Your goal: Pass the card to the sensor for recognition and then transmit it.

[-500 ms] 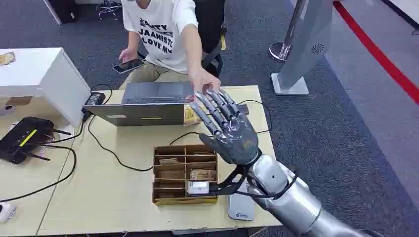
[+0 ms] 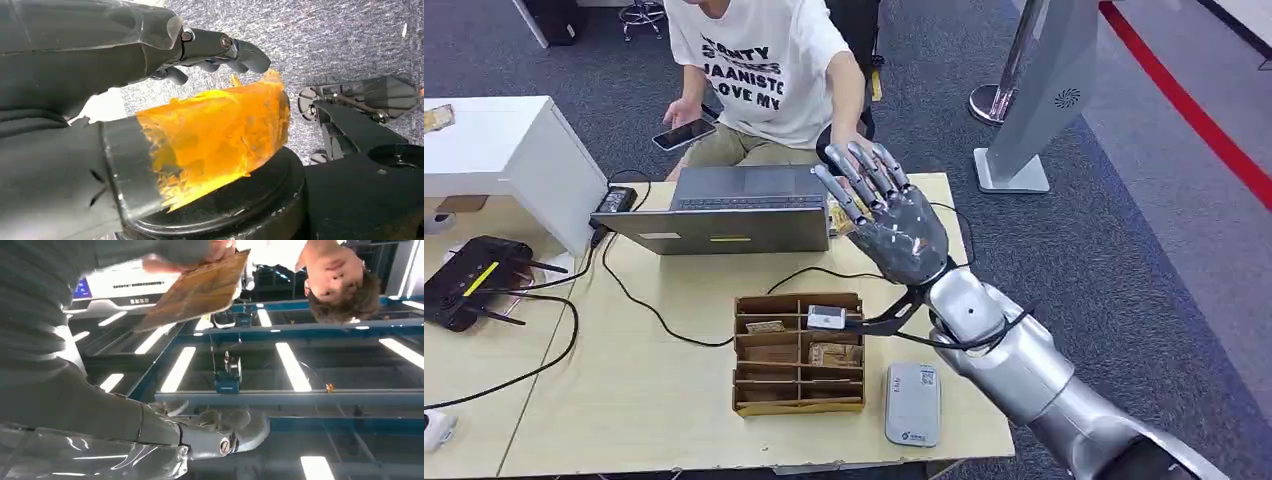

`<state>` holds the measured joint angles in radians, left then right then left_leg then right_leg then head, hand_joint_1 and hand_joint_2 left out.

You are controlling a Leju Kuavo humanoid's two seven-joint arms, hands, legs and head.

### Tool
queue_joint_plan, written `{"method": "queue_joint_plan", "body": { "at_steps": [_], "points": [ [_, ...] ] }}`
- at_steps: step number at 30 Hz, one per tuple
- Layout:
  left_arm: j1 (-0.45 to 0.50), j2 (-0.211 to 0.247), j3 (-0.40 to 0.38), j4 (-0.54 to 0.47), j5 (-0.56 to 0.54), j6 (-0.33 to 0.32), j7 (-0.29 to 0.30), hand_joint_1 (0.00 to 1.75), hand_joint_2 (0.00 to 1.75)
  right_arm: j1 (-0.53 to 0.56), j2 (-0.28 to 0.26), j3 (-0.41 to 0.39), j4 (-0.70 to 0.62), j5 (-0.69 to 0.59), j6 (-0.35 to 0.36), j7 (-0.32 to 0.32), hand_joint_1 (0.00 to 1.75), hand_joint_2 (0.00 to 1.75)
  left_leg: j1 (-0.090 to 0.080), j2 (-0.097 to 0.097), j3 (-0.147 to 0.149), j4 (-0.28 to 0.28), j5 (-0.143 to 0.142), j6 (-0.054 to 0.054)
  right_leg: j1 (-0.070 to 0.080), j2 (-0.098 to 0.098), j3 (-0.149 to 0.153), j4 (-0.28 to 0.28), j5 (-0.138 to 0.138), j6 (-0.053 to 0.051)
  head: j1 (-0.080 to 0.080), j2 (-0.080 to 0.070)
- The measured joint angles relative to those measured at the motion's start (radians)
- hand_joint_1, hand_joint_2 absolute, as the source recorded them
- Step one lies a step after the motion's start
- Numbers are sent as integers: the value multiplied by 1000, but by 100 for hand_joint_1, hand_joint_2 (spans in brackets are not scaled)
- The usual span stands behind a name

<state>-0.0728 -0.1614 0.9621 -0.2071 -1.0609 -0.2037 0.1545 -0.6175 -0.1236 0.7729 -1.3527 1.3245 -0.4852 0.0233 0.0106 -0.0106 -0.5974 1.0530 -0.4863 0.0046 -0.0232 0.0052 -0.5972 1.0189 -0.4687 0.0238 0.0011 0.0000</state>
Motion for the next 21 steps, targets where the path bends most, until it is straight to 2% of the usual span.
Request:
{"method": "queue_joint_plan", "body": {
  "at_steps": [3, 7, 9, 21],
  "points": [
    [0, 0, 0, 0, 2, 0, 0, 0, 0, 0, 3, 0, 11, 0, 0, 3, 169, 175, 0, 0, 0, 0, 0, 0, 0, 0, 0, 0, 0, 0, 0, 0],
    [0, 0, 0, 0, 2, -1, 0, 0, 0, 0, 3, 0, 21, 0, -2, 6, 162, 175, 0, 0, 0, 0, 0, 0, 0, 0, 0, 0, 0, 0, 0, 0],
    [0, 0, 0, 0, 4, -1, 0, 0, 0, 1, 5, 0, 26, 0, -2, 6, 169, 175, 0, 0, 0, 0, 0, 0, 0, 0, 0, 0, 0, 0, 0, 0],
    [0, 0, 0, 0, 9, -1, 0, 0, 0, 4, 8, 0, 40, -6, -2, 9, 171, 175, 0, 0, 0, 0, 0, 0, 0, 0, 0, 0, 0, 0, 0, 0]
  ]
}}
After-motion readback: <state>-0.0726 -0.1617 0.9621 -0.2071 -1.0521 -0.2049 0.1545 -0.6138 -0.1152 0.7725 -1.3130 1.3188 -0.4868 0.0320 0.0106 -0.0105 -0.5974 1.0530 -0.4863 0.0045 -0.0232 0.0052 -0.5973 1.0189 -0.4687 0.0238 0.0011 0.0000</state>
